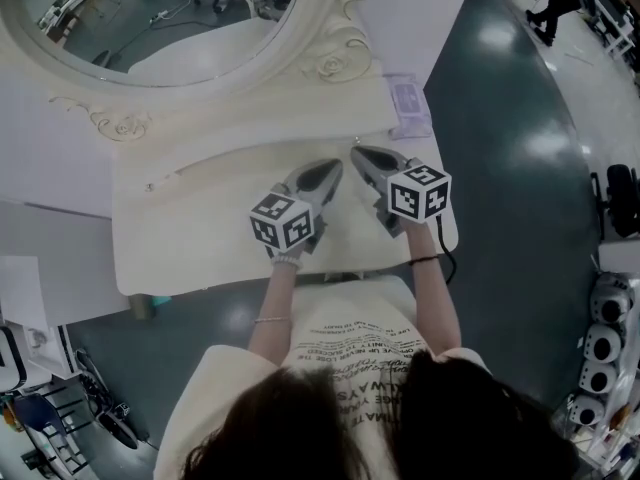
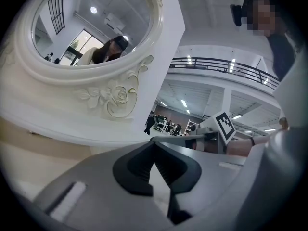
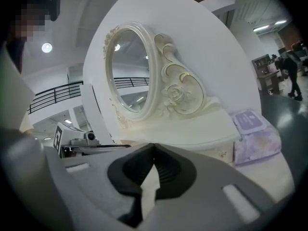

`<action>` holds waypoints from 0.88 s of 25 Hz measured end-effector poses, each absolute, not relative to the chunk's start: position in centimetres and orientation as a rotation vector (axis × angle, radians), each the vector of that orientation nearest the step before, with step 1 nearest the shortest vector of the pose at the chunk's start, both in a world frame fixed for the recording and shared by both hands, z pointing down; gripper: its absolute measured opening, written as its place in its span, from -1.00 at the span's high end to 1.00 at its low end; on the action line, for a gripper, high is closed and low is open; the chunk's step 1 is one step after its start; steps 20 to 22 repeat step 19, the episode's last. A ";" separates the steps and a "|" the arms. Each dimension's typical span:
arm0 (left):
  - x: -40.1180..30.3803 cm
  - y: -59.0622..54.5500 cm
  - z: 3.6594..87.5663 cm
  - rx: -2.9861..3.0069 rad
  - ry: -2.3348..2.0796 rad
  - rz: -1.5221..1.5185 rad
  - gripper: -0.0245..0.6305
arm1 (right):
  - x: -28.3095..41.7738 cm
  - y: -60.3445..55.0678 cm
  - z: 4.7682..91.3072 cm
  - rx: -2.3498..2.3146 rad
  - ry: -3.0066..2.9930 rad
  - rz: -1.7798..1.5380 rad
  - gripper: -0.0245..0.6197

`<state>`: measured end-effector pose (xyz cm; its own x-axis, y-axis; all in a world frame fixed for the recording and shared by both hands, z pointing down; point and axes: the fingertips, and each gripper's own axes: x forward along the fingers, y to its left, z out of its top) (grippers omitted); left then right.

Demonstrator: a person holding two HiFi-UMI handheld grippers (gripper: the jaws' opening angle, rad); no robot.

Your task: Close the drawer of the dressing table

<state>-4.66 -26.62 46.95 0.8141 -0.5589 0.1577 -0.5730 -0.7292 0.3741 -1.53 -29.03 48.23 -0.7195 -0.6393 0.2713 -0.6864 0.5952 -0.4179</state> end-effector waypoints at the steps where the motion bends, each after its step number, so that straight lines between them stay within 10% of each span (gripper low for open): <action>1: -4.6 -26.6 46.9 2.590 -0.847 0.046 0.93 | -1.5 -29.0 48.2 1.133 -2.723 0.773 0.91; 22: -4.0 -25.9 47.1 2.592 -0.834 0.067 0.93 | -0.9 -28.3 47.9 1.130 -2.731 0.761 0.91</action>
